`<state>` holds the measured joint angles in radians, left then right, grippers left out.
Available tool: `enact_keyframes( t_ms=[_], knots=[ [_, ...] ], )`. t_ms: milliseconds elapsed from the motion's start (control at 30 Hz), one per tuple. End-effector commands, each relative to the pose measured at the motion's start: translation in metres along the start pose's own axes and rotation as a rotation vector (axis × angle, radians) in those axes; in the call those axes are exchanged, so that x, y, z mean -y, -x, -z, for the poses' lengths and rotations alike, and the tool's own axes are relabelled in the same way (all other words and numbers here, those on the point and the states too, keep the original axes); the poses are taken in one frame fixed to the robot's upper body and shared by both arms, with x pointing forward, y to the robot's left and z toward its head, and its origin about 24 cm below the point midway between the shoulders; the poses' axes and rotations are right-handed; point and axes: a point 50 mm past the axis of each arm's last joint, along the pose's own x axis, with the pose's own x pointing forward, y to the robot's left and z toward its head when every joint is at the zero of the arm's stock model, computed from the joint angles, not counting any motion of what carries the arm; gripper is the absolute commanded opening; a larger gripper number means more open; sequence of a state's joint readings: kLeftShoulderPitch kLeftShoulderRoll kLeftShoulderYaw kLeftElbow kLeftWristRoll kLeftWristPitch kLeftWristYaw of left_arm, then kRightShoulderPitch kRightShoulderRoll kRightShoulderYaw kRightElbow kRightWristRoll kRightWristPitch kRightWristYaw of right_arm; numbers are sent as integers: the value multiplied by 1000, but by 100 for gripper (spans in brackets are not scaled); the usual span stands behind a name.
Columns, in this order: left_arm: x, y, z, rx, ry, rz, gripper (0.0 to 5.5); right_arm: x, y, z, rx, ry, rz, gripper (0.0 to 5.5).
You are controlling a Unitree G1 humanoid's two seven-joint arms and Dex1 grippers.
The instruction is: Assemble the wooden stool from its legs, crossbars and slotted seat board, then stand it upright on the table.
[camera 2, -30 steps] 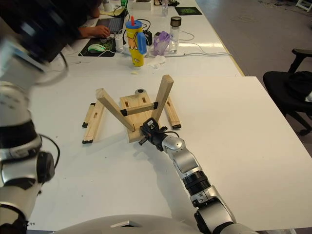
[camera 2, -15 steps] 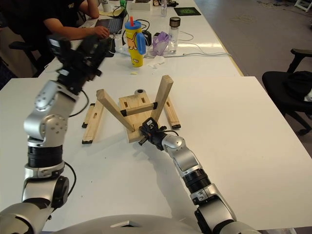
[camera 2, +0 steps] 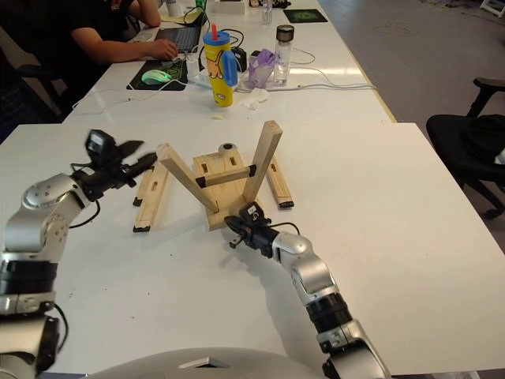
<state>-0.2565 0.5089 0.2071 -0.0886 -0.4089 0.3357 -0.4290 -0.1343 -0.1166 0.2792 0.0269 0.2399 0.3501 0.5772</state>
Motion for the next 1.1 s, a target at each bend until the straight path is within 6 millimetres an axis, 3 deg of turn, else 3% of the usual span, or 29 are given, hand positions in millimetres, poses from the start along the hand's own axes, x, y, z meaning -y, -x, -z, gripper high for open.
enact_keyframes(
  t_ms=[33, 133, 233, 333, 433, 533, 700, 833, 967, 1100],
  knots=[
    [50, 49, 36, -53, 170, -217, 253, -10, 29, -19, 94, -50, -45, 0],
    [79, 53, 31, -43, 201, -151, 221, 11, 68, -20, 47, -77, 74, 0],
    [96, 57, 22, -7, 198, -135, 173, 46, 99, -50, 148, -61, 242, 0],
    [109, 51, 10, 49, 194, -138, 122, 73, 103, -77, 233, 27, 404, 0],
    [113, 39, 1, 82, 139, -180, 76, 90, 82, -102, 310, 73, 488, 0],
    [104, 25, -1, 75, 86, -245, 29, 82, 46, -120, 346, 104, 383, 0],
    [106, -3, -10, 66, 54, -209, 2, 38, 6, -116, 313, 161, 106, 0],
    [104, -10, -6, 20, 70, -199, 2, 25, 3, -103, 290, 130, 100, 0],
    [101, -21, -2, -28, 57, -195, 2, 27, 9, -89, 266, 74, 254, 0],
    [96, -30, 2, -64, 59, -200, 2, 22, 8, -84, 262, 52, 289, 0]
  ],
)
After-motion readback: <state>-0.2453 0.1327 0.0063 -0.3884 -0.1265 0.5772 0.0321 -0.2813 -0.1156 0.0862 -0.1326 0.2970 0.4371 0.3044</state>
